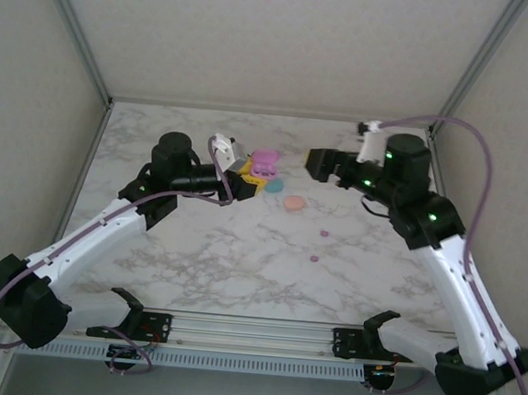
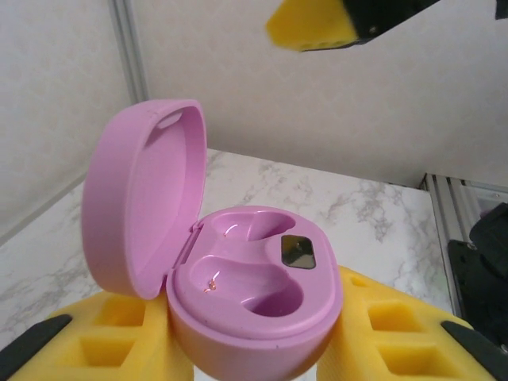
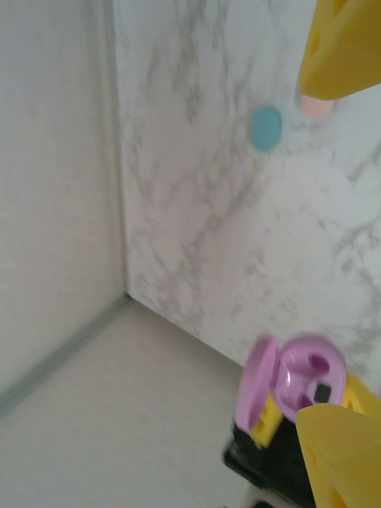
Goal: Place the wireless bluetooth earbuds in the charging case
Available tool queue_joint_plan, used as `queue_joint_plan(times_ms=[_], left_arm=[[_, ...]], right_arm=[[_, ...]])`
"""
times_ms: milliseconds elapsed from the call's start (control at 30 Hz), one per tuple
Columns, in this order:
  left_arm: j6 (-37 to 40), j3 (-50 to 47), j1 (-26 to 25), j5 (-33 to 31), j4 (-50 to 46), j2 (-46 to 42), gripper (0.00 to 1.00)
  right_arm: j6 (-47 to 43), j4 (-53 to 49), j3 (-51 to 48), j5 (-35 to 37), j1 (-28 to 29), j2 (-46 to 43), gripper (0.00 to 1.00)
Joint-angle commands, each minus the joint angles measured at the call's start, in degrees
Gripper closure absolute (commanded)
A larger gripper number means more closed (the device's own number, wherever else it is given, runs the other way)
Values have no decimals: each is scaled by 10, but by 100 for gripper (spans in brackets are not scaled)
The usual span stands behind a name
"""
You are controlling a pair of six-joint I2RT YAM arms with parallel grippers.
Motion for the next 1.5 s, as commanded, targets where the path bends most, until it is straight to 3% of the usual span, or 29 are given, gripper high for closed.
queue_joint_plan(times_ms=[0, 100, 333, 700, 1033, 1467], left_arm=[[-23, -14, -4, -30, 59, -25, 66], [-31, -24, -4, -41, 70, -37, 66], [-30, -38, -4, -68, 65, -63, 66], [-28, -32, -4, -69, 60, -57, 65], [-23, -29, -4, -72, 49, -59, 65], [-21, -27, -4, -78, 40, -61, 65]], right_arm=[[28, -90, -49, 93, -58, 2, 1], [29, -122, -105, 89, -95, 19, 6], [56, -135, -202, -29, -98, 122, 46], [145, -63, -324, -21, -29, 162, 47], [185, 3, -350, -29, 4, 222, 49], [187, 11, -333, -12, 23, 271, 50]])
